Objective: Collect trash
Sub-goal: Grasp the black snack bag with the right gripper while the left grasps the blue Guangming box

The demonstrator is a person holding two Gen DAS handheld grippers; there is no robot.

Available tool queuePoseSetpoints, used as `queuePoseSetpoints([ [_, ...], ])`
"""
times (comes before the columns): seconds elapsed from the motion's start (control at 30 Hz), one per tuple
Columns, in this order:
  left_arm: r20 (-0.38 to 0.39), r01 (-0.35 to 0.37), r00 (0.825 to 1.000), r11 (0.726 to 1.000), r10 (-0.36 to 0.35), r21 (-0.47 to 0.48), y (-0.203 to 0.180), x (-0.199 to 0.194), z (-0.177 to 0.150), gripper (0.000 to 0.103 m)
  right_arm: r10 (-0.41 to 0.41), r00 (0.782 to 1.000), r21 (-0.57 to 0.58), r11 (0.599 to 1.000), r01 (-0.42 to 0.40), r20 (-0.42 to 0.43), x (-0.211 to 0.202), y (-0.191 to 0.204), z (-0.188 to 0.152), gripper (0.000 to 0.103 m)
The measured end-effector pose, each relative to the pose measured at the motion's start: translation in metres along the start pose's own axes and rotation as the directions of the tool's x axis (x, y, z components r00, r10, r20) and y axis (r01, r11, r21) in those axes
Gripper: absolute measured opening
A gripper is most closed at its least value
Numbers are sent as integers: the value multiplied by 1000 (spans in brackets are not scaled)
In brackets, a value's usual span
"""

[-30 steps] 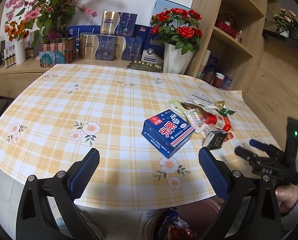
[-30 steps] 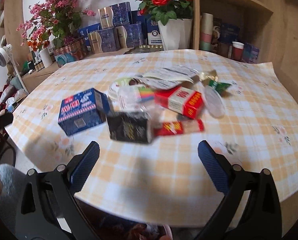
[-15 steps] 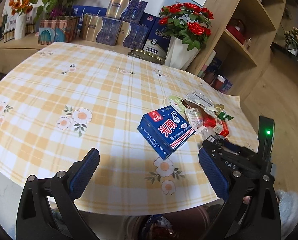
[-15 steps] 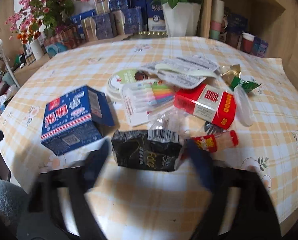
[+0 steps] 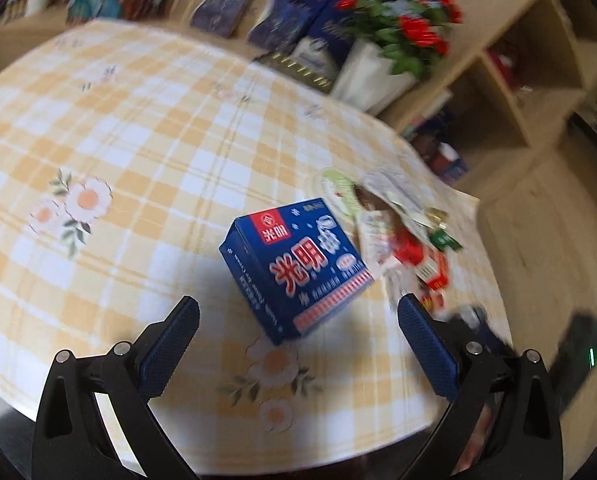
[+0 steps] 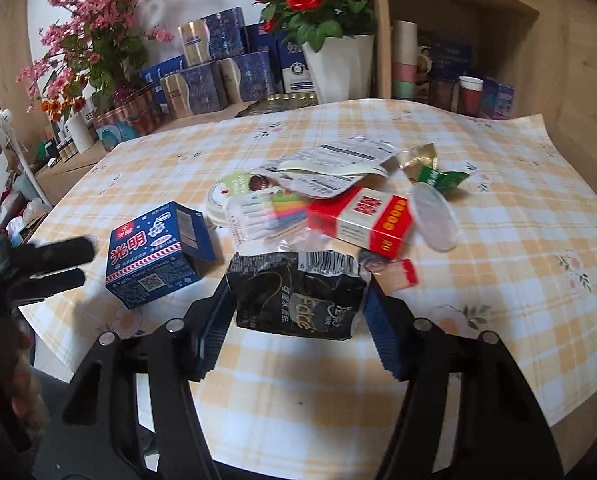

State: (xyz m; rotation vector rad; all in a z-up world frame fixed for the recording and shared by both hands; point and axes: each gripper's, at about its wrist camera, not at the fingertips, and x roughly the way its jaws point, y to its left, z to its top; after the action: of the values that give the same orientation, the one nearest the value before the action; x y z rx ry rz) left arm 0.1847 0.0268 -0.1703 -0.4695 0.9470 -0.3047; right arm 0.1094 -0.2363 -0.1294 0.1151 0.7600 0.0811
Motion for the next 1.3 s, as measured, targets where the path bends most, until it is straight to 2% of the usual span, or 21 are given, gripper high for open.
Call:
queuePoseSetpoints([
  [0.13,-46,-71,997,989,65,-132,-3,28,20,97,-4,1000,28,1000,4,11,-6,-11,-2,63],
  [0.23,-59,-140,989,981,133,-135,-11,41,31,97,-9,1000,36,999,8,25,-11,-17,-2,63],
  [0.33,-79,-267,963,956,258,-122,-23,57,37,97,-10,999,51,999,8,32,-15,-25,-4,63],
  [0.4,-77,-299,953,946,292,-127,-26,64,39,97,-8,999,63,998,6,34,-16,-31,-4,63],
  [0.53,-75,-402,915,910,396,-106,-30,76,39,97,-9,999,75,997,7,34,-19,-37,-6,63],
  [0.6,-66,-440,897,896,437,-62,-35,81,38,97,-8,999,78,997,5,34,-20,-40,-8,63],
  [0.67,-57,-455,890,890,453,-30,-38,82,37,96,-8,999,82,997,5,34,-21,-43,-10,63],
  [0.73,-43,-443,896,896,443,-7,-38,81,35,94,-7,999,87,996,3,37,-24,-45,-11,63],
  [0.87,-35,-370,927,927,372,64,-40,71,30,90,-5,999,87,996,1,49,-32,-48,-10,63],
  [1.0,21,-342,939,922,344,181,-42,44,20,90,-6,998,77,997,1,69,-46,-48,-11,63],
  [1.13,43,-304,952,926,302,224,-38,14,8,89,-1,997,63,998,-4,79,-60,-44,-16,63],
  [1.3,58,-244,970,915,238,321,-42,-25,-23,89,1,996,27,1000,-4,93,-83,-36,-27,63],
])
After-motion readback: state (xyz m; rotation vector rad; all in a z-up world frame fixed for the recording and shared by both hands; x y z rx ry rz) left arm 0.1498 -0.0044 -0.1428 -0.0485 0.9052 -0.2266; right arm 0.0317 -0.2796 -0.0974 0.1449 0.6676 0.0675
